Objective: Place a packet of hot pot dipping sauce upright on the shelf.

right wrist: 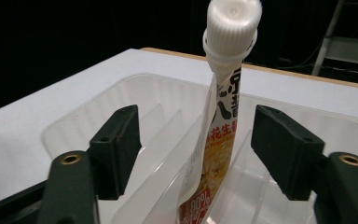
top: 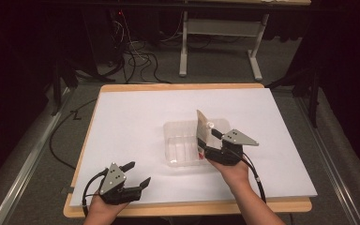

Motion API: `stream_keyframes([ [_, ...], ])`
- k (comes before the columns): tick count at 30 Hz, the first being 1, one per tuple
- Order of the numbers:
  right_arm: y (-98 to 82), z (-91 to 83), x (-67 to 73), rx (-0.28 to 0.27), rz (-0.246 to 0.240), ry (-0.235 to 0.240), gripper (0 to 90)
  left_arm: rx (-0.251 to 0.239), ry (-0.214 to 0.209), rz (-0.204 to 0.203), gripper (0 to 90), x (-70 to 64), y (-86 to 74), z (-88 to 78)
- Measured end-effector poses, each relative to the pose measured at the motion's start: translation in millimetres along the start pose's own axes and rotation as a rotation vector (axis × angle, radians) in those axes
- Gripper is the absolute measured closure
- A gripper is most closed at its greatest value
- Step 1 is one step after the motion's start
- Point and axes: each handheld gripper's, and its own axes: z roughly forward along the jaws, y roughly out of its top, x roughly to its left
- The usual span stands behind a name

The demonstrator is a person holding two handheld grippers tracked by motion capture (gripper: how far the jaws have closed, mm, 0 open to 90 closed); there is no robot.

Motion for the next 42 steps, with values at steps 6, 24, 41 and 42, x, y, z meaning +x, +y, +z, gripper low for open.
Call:
stream_keyframes([
  [6,3.0,-27.2,-4.1,-0.016,-0.021,0.039,23.4,0.004,-0.001,0.001,24.4,-0.5,-0.3,0.9],
  [24,-43.4,-124.5,-59.6,-0.004,-0.012,-0.155,19.4,0.011,-0.001,-0.011,24.3,-2.5,-1.5,4.9],
  [41,-80.0,-136.7,-85.5,0.04,0.042,-0.228,18.0,0.03,-0.005,-0.009,24.4,-7.2,-1.6,12.6],
  [42,-79.8,-137.2,-85.1,0.033,0.041,-0.23,18.1,0.033,-0.008,-0.012,25.0,-6.8,-1.6,12.4],
])
